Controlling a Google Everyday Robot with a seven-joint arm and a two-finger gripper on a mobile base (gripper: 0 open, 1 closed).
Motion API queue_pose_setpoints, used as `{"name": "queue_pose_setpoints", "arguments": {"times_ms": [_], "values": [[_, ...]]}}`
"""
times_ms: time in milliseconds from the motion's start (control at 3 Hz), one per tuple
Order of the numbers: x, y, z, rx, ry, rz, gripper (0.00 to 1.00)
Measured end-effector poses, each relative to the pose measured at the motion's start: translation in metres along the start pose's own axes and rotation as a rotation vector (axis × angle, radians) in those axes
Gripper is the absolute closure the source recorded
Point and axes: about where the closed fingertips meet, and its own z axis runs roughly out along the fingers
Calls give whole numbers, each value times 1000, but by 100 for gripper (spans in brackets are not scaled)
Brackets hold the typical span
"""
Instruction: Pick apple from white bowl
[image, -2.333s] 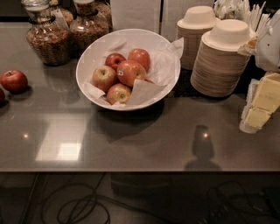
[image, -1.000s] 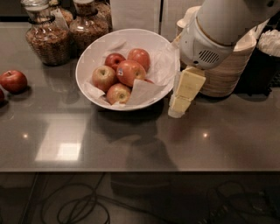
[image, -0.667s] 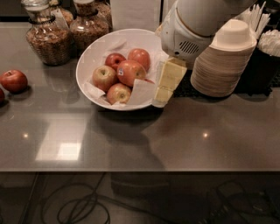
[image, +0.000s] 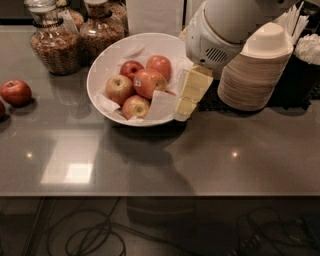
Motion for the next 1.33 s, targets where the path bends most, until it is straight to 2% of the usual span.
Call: {"name": "queue_pose_setpoints", "arguments": {"times_ms": [333,667,1000,1333], "values": [[-7,-26,13,42,-61,26,0],[-22,-64,23,105,-131,31,0],[-27,-87,33,137,-176,51,0],[-27,-96,54,114,-228,101,0]]}}
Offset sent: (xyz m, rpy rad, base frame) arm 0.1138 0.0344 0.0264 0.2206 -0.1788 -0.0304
